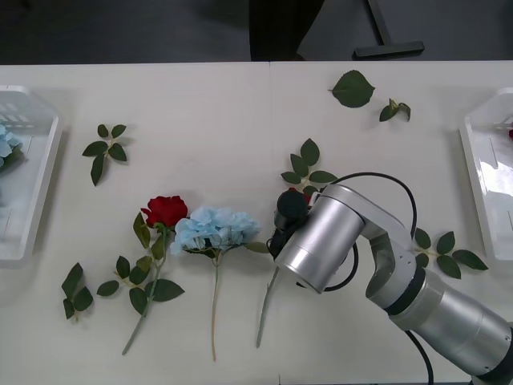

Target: Place the red flowers into the right box and the blue flowers into the left box. If a person shows an open palm, hand one flower to the person first, then continue sorting.

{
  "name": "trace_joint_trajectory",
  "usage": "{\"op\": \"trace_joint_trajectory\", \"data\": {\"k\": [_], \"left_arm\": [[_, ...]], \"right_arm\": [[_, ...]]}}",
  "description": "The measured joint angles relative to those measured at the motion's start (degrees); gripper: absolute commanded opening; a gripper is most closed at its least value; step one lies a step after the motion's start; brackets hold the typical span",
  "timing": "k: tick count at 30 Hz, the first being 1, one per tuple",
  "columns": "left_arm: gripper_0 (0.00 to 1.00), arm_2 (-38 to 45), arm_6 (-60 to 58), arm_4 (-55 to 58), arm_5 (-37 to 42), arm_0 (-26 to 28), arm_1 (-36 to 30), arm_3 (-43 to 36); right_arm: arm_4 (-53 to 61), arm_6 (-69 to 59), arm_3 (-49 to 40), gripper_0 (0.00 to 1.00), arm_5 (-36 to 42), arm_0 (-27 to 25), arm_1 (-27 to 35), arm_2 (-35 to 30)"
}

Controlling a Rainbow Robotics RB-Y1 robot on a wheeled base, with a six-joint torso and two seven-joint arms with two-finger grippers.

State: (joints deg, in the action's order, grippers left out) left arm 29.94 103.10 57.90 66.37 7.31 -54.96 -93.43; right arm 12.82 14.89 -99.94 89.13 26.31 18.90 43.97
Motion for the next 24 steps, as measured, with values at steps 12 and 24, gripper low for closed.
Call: {"op": "trace_joint_trajectory", "data": {"k": [12,24], "left_arm": [[1.00,-7.91,-18.95,6.67,2.01,-0.03,0.10,-14.25],[1.00,-19.64,-23.53,-9.37,9.92,-4.82,10.76,-25.73]], "right_arm": [[-2.73,0.00,8.27,1.00,-3.19,2.88,-5.61,0.71],[-4.67,0.00,14.25,0.08,-5.90,4.58,-8.20,1.86]]}}
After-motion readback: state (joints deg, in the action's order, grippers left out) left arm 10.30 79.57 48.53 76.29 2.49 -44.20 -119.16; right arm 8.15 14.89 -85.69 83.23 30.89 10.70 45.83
